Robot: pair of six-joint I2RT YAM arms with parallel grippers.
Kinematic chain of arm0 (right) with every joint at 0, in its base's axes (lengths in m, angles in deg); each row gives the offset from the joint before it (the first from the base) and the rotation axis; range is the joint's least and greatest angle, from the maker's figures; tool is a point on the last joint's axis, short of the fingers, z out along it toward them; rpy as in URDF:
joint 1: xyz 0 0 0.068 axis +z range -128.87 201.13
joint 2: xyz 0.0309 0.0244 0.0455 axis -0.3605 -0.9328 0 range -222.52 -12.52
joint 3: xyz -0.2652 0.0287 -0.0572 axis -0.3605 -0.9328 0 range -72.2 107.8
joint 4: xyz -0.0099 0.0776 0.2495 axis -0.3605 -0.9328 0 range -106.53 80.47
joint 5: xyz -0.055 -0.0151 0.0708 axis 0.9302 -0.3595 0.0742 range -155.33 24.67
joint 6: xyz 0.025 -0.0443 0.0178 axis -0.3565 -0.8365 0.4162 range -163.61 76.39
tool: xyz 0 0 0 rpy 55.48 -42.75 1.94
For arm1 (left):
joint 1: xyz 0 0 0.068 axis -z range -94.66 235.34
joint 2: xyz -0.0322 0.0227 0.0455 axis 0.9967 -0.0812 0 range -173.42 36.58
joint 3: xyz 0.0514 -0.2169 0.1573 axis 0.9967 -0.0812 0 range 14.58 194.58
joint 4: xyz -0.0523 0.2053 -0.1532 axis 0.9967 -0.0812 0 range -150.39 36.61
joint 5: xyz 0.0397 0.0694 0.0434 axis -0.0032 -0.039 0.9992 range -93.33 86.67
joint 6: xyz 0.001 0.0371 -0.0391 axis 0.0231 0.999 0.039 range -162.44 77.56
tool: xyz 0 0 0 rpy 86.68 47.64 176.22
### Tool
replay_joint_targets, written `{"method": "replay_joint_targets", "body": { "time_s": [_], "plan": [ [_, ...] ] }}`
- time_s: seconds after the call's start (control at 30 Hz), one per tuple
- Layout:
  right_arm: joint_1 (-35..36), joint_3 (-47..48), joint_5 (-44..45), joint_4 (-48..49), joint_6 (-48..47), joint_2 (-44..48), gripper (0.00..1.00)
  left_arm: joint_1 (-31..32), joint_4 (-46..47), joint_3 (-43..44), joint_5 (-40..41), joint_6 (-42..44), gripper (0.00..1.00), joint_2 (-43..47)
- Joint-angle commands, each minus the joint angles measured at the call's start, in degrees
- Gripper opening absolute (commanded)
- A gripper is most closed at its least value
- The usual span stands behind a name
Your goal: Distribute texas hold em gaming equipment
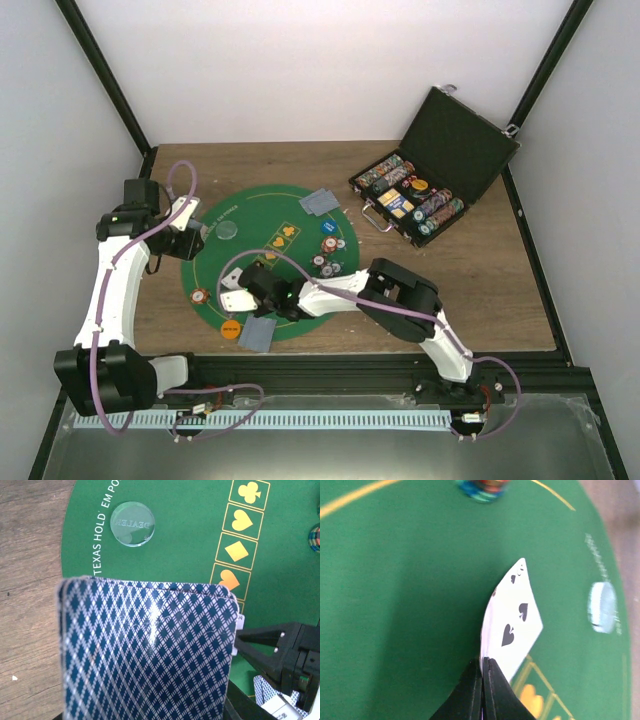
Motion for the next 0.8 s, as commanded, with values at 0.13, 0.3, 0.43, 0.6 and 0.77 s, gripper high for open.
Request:
{"method": "replay_joint_targets", "body": {
  "time_s": [0.13,0.3,0.43,0.6,0.77],
  "plan": [
    [0.82,-0.93,-11.26,-6.14,1.6,1.78,0.01,-0.39,0.86,0.07,-0.74,0.06,0.37,1.0],
    [0.73,1.35,-11.69,-9.07,2.66,0.61,0.01,-0.4,0.74,-0.43,-0.72,0.23,0.37,1.06],
    [-0.16,4.35,-8.54,-11.62,4.96,-1.27,0.01,-0.38,0.47,-0.51,-0.74,0.33,0.37,1.28],
    [-0.55,3.44,-8.93,-11.0,2.25,-1.03,0.01,-0.38,0.51,-0.54,-0.79,0.32,0.37,1.33],
    [-0.84,3.93,-8.23,-10.04,-0.87,-1.5,0.01,-0.37,0.56,-0.78,-0.7,0.52,0.37,1.64]
  ]
}}
